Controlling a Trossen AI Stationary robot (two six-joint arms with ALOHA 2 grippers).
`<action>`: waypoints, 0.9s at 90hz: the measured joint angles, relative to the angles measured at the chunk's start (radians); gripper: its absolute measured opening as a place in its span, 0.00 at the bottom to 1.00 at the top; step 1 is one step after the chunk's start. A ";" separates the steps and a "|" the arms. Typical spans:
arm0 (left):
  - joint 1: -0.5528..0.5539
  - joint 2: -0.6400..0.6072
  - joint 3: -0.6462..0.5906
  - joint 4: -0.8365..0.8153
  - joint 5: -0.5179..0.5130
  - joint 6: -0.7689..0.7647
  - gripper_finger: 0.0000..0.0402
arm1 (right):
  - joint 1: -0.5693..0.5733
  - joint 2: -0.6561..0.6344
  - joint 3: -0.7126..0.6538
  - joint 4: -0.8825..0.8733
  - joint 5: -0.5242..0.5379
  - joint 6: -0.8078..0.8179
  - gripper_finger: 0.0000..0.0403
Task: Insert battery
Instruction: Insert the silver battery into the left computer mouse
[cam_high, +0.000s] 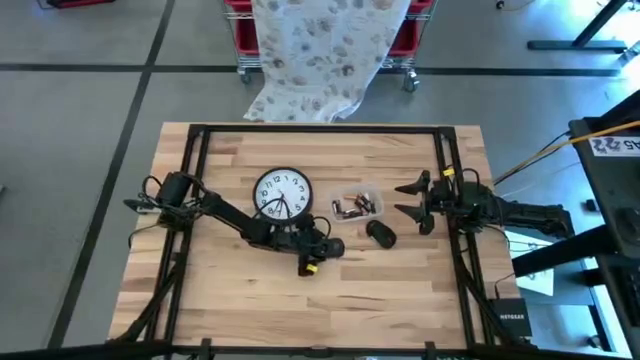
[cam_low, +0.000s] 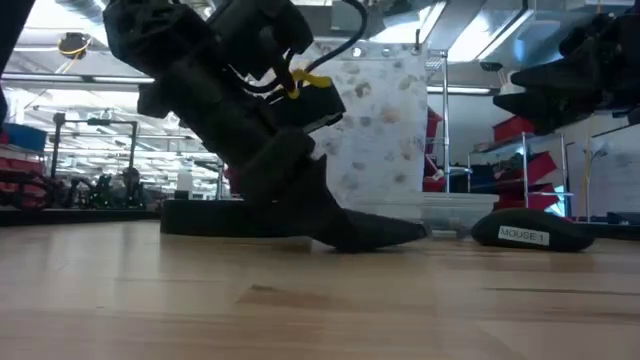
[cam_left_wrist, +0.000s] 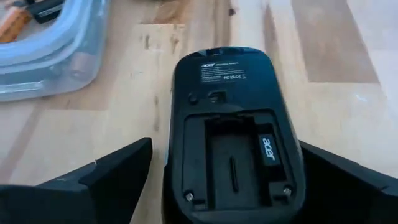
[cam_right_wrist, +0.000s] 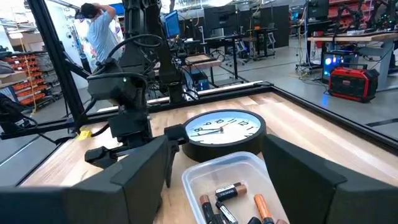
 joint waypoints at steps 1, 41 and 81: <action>0.000 0.000 0.000 0.000 0.000 -0.001 0.88 | 0.000 0.000 0.000 0.000 0.000 0.000 0.62; 0.007 -0.002 0.001 0.009 0.001 -0.094 0.88 | 0.000 0.002 0.000 0.164 0.058 0.199 0.62; 0.074 -0.003 0.001 0.009 -0.056 -0.125 0.88 | 0.000 0.394 0.013 0.456 0.089 0.360 0.62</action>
